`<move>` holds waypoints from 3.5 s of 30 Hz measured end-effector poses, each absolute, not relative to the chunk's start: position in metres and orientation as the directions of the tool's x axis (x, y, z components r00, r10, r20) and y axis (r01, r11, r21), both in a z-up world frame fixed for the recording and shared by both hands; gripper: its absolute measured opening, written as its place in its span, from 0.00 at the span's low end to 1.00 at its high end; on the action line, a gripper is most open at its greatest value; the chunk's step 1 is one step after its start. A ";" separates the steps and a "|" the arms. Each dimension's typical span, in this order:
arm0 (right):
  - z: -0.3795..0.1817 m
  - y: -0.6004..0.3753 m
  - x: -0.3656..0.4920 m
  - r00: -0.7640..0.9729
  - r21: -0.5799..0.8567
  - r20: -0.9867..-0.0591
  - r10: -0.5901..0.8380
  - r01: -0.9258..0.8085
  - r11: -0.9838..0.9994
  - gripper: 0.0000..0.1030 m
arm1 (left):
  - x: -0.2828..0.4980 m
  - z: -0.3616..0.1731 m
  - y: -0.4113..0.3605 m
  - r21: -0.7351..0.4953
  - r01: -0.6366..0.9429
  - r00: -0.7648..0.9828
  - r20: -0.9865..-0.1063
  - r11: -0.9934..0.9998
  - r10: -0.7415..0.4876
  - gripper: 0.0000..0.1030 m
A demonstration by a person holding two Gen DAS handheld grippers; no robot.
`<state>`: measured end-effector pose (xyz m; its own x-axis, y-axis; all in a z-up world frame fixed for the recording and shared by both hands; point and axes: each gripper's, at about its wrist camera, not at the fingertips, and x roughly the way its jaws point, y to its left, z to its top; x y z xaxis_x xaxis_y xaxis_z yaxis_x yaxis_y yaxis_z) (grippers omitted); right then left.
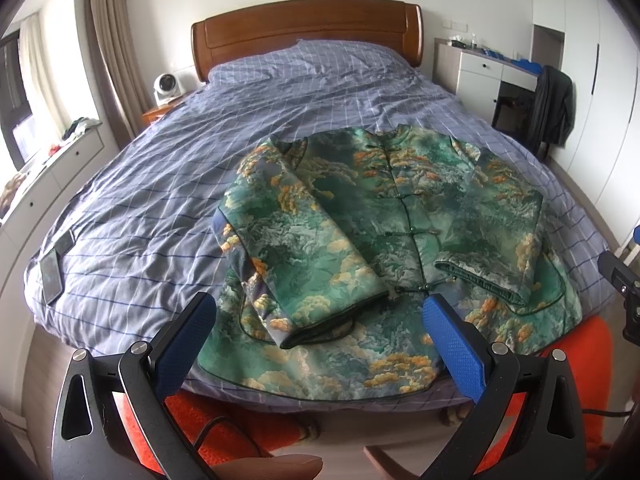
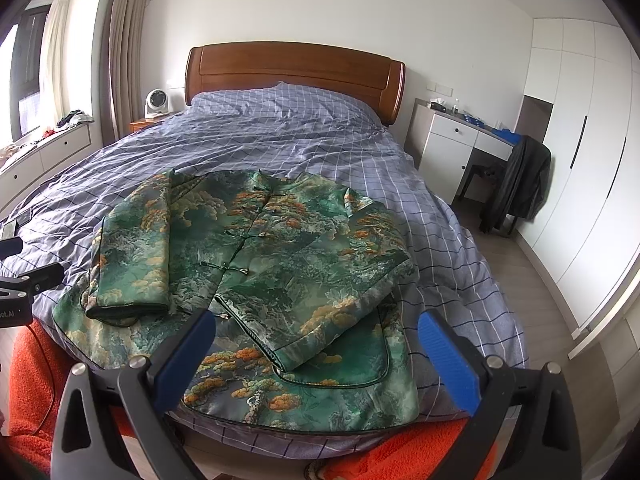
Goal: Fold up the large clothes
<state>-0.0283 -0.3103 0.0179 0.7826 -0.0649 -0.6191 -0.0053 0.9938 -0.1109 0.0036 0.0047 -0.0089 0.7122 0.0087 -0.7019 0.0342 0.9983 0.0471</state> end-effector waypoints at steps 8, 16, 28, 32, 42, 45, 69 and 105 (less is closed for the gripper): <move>0.019 -0.311 -0.031 0.786 -0.113 -0.614 -0.064 -0.007 0.994 1.00 | 0.002 -0.008 0.004 0.056 0.034 0.720 -0.694 0.998 0.014 1.00; 0.019 -0.311 -0.031 0.786 -0.112 -0.615 -0.064 -0.007 0.994 1.00 | 0.003 -0.006 0.004 0.059 0.035 0.720 -0.694 0.998 0.016 1.00; 0.020 -0.307 -0.030 0.788 -0.113 -0.612 -0.064 -0.008 0.994 1.00 | 0.004 -0.001 0.005 0.068 0.032 0.727 -0.687 0.997 0.023 1.00; 0.020 -0.307 -0.030 0.787 -0.115 -0.613 -0.063 -0.011 0.993 1.00 | 0.005 -0.001 0.006 0.064 0.032 0.723 -0.690 0.997 0.021 1.00; 0.020 -0.306 -0.031 0.790 -0.116 -0.611 -0.054 -0.022 0.993 1.00 | 0.003 -0.001 0.011 0.066 0.021 0.731 -0.682 0.998 0.030 1.00; 0.020 -0.305 -0.033 0.792 -0.117 -0.608 -0.047 -0.031 0.993 1.00 | 0.002 -0.004 0.009 0.068 0.018 0.728 -0.684 0.998 0.033 1.00; -0.045 -0.296 0.027 0.638 -0.186 -0.764 0.099 -0.364 0.913 1.00 | 0.005 -0.009 0.013 0.040 0.041 0.705 -0.709 0.998 -0.001 1.00; 0.011 -0.605 0.073 0.713 -0.176 -0.604 -0.357 0.318 0.932 0.14 | 0.033 -0.016 0.042 0.050 0.065 0.703 -0.711 0.997 -0.010 1.00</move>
<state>0.0732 -0.6053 0.0114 0.7127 -0.3569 -0.6039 0.3177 0.9318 -0.1758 0.0334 0.0423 -0.0162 0.7035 -0.0103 -0.7106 0.0652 0.9966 0.0501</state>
